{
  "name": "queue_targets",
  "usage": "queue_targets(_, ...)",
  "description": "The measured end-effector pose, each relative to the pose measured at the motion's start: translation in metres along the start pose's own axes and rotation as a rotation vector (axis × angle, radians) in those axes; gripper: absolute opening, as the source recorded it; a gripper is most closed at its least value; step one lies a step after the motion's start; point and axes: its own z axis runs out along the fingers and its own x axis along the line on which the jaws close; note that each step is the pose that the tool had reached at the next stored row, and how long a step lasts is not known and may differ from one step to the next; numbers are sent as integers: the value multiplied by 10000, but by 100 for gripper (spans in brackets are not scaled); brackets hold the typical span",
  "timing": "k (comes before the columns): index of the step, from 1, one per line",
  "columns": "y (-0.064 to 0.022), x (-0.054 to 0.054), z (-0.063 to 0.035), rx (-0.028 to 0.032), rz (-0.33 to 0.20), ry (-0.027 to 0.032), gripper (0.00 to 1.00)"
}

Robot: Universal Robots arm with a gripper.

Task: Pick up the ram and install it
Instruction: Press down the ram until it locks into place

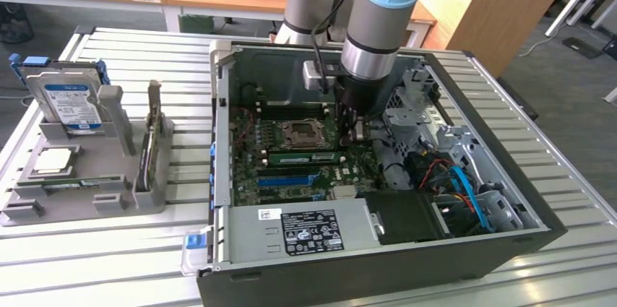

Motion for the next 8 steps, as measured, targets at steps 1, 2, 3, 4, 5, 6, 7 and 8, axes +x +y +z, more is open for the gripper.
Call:
queue_targets(1, 0, 0, 5, 2, 0, 0, 11)
queue_targets(2, 0, 0, 8, 3, 0, 1, 11)
queue_targets(3, 1, 0, 8, 3, 0, 2, 11)
queue_targets(4, 0, 0, 8, 3, 0, 2, 11)
queue_targets(5, 0, 0, 8, 3, 0, 2, 11)
queue_targets(6, 1, 2, 9, 4, 1, -2, 11)
queue_targets(7, 1, 7, 10, 4, 2, -3, 11)
queue_targets(8, 1, 10, 9, 4, 2, -2, 11)
